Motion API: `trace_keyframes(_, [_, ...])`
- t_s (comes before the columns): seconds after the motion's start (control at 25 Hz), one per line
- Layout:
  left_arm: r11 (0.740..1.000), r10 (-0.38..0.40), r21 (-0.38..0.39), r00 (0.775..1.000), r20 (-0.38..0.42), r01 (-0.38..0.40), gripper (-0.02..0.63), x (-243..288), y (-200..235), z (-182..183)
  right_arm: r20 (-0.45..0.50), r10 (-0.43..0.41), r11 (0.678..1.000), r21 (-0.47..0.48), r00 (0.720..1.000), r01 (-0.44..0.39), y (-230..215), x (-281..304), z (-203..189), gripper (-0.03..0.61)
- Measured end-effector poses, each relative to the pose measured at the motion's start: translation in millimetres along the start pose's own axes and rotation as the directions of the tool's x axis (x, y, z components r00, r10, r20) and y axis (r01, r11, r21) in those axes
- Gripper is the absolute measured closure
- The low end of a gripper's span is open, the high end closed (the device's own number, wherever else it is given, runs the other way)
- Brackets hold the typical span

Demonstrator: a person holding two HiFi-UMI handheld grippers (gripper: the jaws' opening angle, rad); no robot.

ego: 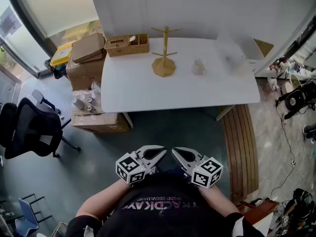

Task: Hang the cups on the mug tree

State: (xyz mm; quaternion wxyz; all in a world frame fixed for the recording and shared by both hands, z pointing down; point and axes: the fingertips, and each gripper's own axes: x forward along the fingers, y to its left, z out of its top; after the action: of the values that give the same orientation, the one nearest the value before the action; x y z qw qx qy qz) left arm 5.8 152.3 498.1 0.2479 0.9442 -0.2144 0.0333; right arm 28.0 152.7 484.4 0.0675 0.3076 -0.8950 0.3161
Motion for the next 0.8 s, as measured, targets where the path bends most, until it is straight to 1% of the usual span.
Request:
trace_keyframes(0.2, [1.0,0.0,0.001,1.0,0.0,0.0,0.618,2.3,-1.3,-0.2,0.005,-0.002,1.0,0.007,1.0,0.002,-1.7,-3.0,0.6,0.569])
trace_keyframes(0.44, [1.0,-0.006,0.0,1.0,-0.006,0.006,0.618,4.1,-3.2,-2.7,0.029,0.002,0.999,0.04,1.0,-0.003,-4.2,-7.1,-0.1,0.569])
trace_keyframes(0.8, [1.0,-0.009,0.007,1.0,-0.008,0.01,0.618,4.9,-3.5,-2.5,0.026,0.005,1.0,0.028,1.0,-0.006,-2.8,-5.9,0.5,0.569])
